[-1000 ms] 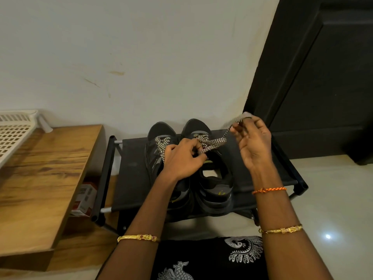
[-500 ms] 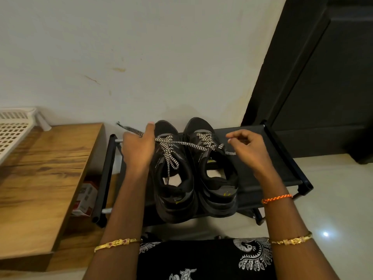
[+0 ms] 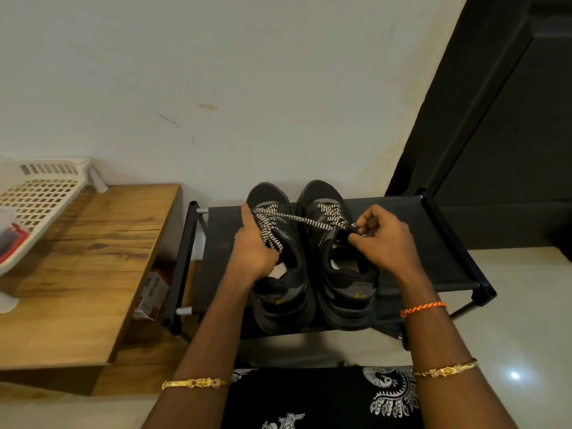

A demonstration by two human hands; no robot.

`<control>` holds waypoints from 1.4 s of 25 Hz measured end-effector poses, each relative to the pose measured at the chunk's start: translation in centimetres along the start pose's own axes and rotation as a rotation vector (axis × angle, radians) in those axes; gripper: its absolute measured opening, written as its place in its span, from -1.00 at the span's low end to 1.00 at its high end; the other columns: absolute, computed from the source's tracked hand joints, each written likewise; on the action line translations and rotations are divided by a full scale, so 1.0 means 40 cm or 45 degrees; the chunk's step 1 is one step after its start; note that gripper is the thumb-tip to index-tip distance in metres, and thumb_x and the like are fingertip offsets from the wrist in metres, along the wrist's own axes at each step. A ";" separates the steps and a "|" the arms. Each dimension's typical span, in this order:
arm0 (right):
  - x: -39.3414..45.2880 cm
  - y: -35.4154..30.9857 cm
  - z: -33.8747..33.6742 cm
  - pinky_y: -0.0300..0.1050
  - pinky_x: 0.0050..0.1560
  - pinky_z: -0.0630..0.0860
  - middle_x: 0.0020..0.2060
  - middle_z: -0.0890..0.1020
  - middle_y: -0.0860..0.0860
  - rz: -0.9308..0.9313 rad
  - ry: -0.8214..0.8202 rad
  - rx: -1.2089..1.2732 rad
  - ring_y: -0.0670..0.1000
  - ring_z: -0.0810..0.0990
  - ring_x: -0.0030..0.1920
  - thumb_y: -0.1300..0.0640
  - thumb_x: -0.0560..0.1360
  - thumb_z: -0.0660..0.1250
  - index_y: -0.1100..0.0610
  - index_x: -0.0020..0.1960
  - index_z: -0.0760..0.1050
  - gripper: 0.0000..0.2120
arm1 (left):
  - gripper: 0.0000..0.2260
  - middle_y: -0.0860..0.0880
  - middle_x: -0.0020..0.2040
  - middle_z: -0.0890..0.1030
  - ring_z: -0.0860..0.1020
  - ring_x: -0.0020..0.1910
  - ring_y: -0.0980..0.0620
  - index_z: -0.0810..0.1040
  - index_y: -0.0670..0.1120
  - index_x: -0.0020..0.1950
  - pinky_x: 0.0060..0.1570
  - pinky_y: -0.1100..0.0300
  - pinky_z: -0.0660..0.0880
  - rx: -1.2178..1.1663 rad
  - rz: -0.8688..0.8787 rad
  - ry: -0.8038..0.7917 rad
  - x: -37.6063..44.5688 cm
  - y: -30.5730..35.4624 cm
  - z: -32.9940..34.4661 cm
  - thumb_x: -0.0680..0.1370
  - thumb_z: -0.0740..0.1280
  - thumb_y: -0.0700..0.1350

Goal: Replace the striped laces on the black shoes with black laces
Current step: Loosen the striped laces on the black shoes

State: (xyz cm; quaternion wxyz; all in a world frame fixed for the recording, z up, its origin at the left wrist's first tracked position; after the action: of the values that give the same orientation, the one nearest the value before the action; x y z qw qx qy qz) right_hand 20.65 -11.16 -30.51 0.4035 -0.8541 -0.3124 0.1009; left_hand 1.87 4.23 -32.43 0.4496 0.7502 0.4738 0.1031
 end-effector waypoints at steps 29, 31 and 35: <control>-0.001 0.005 0.026 -0.37 -0.38 0.48 -0.41 0.64 -0.02 0.075 -0.068 0.281 -0.18 0.60 -0.39 0.22 0.34 0.47 0.04 -0.25 0.61 -0.90 | -0.86 -0.02 -0.04 0.55 0.53 -0.10 -0.05 0.55 -0.12 -0.06 -0.21 0.08 0.42 0.601 0.829 0.368 -0.051 0.236 0.134 0.56 0.24 -0.09; -0.001 0.007 0.029 -0.33 -0.36 0.50 -0.41 0.63 -0.03 0.086 -0.059 0.268 -0.16 0.60 -0.38 0.21 0.34 0.47 0.03 -0.25 0.60 -0.90 | -0.88 -0.02 -0.07 0.55 0.52 -0.13 -0.04 0.54 -0.11 -0.09 -0.24 0.10 0.39 0.551 0.853 0.371 -0.052 0.231 0.132 0.54 0.26 -0.09; 0.000 0.014 0.030 -0.29 -0.33 0.52 -0.42 0.63 -0.04 0.116 -0.047 0.292 -0.18 0.60 -0.37 0.20 0.32 0.49 0.03 -0.26 0.60 -0.90 | -0.95 0.03 -0.15 0.56 0.55 -0.20 0.05 0.50 -0.06 -0.16 -0.22 0.15 0.44 0.157 0.694 0.369 -0.035 0.190 0.104 0.49 0.33 -0.12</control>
State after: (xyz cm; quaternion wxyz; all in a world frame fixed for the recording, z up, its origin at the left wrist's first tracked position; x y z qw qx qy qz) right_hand 20.39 -10.70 -31.71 0.4876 -0.8136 -0.2671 0.1700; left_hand 8.24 -0.40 -28.58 0.2869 0.8530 0.3195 0.2967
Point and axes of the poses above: each hand's wrist, its own x-axis towards the middle knuckle, its own z-axis out of the palm, y = z × x, the point moved 8 cm from there along x, towards the middle knuckle
